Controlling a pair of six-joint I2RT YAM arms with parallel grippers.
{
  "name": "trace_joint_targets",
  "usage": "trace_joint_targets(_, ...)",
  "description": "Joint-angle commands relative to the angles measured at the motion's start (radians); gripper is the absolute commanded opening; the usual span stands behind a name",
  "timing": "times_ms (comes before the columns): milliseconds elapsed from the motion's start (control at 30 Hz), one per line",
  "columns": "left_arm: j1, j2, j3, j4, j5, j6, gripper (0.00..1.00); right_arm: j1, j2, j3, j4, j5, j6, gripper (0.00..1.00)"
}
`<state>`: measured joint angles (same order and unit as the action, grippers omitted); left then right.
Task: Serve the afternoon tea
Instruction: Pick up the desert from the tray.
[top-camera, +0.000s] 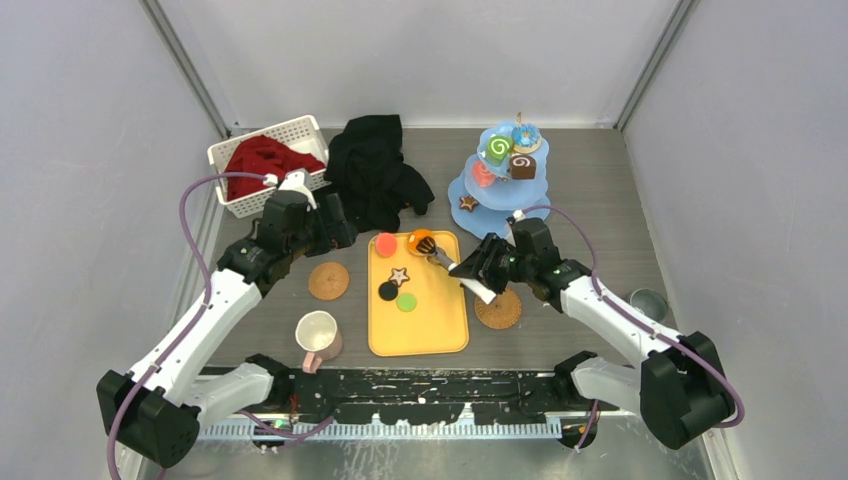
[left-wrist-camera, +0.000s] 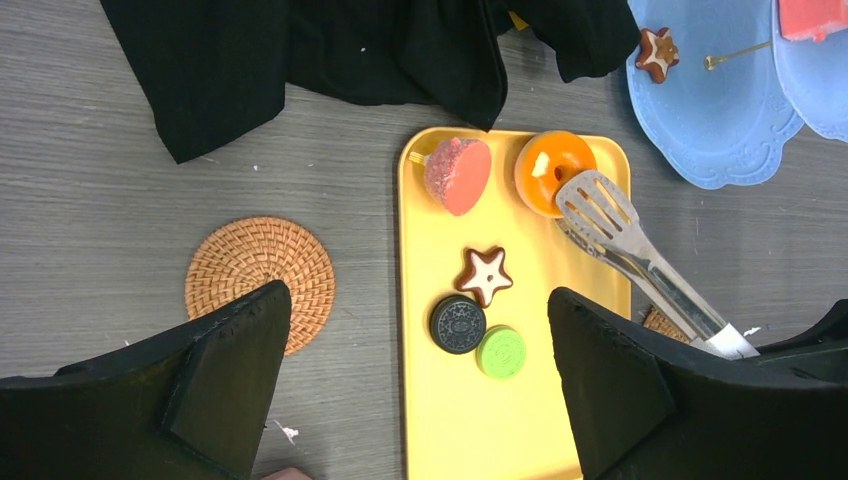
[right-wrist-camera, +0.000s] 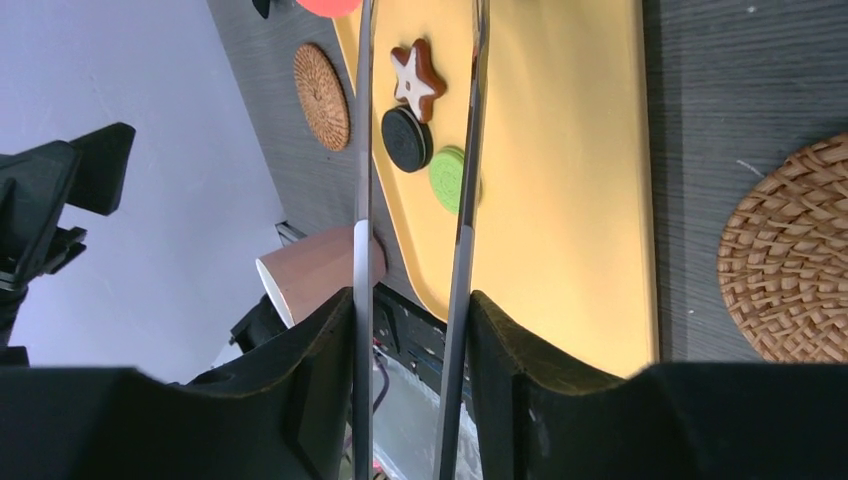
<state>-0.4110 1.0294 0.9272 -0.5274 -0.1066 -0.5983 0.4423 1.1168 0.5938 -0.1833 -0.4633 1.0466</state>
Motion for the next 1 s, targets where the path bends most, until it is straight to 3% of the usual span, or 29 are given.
trace_joint_targets(0, 0.004, -0.015, 0.002, 0.045, 0.01, -0.006, 0.99, -0.005, -0.026, -0.007, 0.105, 0.03, 0.039, 0.45)
trace_joint_targets(267, 0.005, -0.012, 0.007, 0.051, 0.018, -0.009, 0.99, -0.006, -0.085, -0.012, 0.012, 0.025, -0.004, 0.02)
trace_joint_targets(467, 0.004, 0.001, 0.018, 0.053, 0.007, 0.001, 0.99, -0.007, -0.158, 0.109, -0.288, 0.096, -0.183, 0.0)
trace_joint_targets(700, 0.004, -0.002, 0.011, 0.062, -0.008, 0.002, 0.99, -0.007, -0.21, 0.302, -0.693, 0.398, -0.35, 0.0)
trace_joint_targets(967, 0.004, 0.003, 0.02, 0.061, -0.035, 0.025, 0.99, -0.006, -0.239, 0.423, -0.913, 0.659, -0.388, 0.01)
